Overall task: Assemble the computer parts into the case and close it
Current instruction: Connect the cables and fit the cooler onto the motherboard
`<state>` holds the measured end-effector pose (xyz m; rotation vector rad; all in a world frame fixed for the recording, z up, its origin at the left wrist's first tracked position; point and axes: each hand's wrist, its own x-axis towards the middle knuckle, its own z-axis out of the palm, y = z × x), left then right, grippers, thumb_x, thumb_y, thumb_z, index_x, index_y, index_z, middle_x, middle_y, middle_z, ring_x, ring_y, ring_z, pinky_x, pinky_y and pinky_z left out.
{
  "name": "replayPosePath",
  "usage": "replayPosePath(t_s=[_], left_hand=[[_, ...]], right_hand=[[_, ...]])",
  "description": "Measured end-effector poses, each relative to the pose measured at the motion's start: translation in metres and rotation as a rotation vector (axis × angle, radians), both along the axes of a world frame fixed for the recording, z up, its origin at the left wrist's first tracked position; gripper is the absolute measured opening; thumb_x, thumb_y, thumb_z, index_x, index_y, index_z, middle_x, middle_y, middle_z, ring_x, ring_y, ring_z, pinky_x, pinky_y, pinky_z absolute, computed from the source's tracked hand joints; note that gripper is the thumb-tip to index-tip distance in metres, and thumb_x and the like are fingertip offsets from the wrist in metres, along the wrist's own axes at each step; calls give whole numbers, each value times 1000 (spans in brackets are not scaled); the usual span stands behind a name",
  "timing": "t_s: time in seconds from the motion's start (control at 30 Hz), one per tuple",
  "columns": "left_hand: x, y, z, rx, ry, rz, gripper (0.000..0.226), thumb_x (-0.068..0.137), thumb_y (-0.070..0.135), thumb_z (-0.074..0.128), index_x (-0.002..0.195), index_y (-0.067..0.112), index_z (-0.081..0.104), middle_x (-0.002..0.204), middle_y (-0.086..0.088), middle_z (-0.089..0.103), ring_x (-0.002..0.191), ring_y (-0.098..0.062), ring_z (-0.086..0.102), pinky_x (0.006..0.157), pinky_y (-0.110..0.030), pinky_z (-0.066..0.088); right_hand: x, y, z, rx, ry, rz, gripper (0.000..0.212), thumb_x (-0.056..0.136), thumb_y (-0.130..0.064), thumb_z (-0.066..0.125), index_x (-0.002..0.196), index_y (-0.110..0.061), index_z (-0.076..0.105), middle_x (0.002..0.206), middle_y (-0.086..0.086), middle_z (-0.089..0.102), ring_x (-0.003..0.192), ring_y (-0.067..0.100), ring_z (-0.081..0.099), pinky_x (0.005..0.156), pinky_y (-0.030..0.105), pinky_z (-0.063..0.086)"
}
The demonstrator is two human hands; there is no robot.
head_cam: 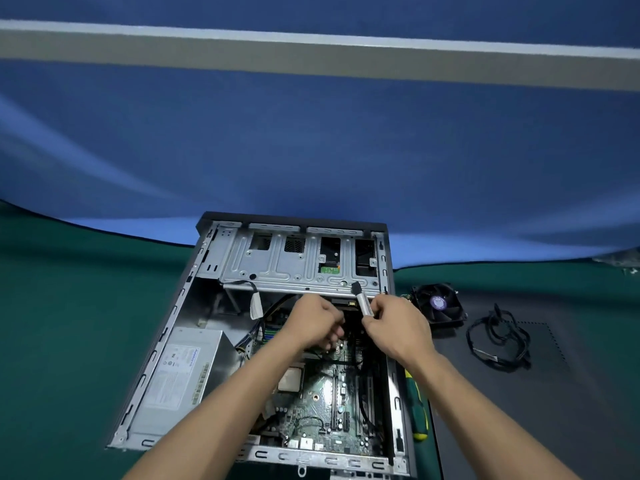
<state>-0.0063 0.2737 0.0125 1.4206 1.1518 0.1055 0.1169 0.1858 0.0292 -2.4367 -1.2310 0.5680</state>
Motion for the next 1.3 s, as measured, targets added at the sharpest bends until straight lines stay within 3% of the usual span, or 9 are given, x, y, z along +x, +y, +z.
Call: replayPosePath(t_s=[0.07,0.2,0.37,0.53,0.63,0.83,0.97,1.2,1.3], left_hand=[[5,0,14,-94,-84,63,22,96,13,51,84,-2,63,69,-13,64,48,-14,56,44,-23,50],[17,-4,24,-220,-142,171,34,96,31,54,92,-2,65,77,-14,67,60,-19,61,55,-26,56],[30,-14,16,-164,-167,287,28,93,25,60,73,4,61,65,-10,64,42,-12,60,46,-23,52],[21,-30,5,-51,-298,403,29,90,21,63,66,5,57,57,-4,54,44,-8,50,45,-18,45],[10,-34,0,-47,-294,385,25,88,23,65,71,5,66,57,-3,57,49,-9,50,52,-21,45],[9,-37,-6,-35,-297,406,12,82,14,73,76,3,73,57,-8,59,46,-11,50,48,-22,49],[11,-41,-12,-92,-249,385,10,79,8,74,75,0,70,53,-6,56,40,-9,48,41,-19,47],[19,-37,-17,-54,-240,465,13,80,9,74,74,-3,71,53,-8,58,35,-8,47,41,-21,46],[21,-36,-18,-2,-210,479,10,78,12,76,76,2,73,69,-9,69,33,-11,48,48,-26,42]], right_hand=[[2,0,2,-34,-45,65,19,82,-25,55,66,-19,46,74,-2,58,78,22,50,61,29,34],[2,0,4,-65,-130,192,18,90,-28,51,73,-21,49,89,3,62,93,25,53,74,31,36],[5,-1,4,-117,-152,322,15,90,-36,52,80,-25,55,90,-1,54,98,23,49,78,34,38],[5,-4,5,-39,81,175,21,83,-46,45,76,-27,38,80,-4,52,76,15,48,56,31,30],[2,-3,1,-2,22,115,15,92,-36,32,86,-24,37,81,-1,52,76,23,49,62,35,32],[-7,0,-10,50,-149,38,22,99,-22,35,120,-22,41,86,3,52,84,27,52,67,34,34],[-10,2,-19,80,-208,-15,20,96,-12,41,112,-20,48,89,3,61,89,23,50,65,33,33],[-11,3,-26,113,-210,-67,24,96,-12,39,114,-19,53,94,3,63,97,21,50,67,34,35],[-10,2,-27,125,-188,-77,26,99,-21,33,115,-21,54,95,2,64,97,21,51,70,34,37]])
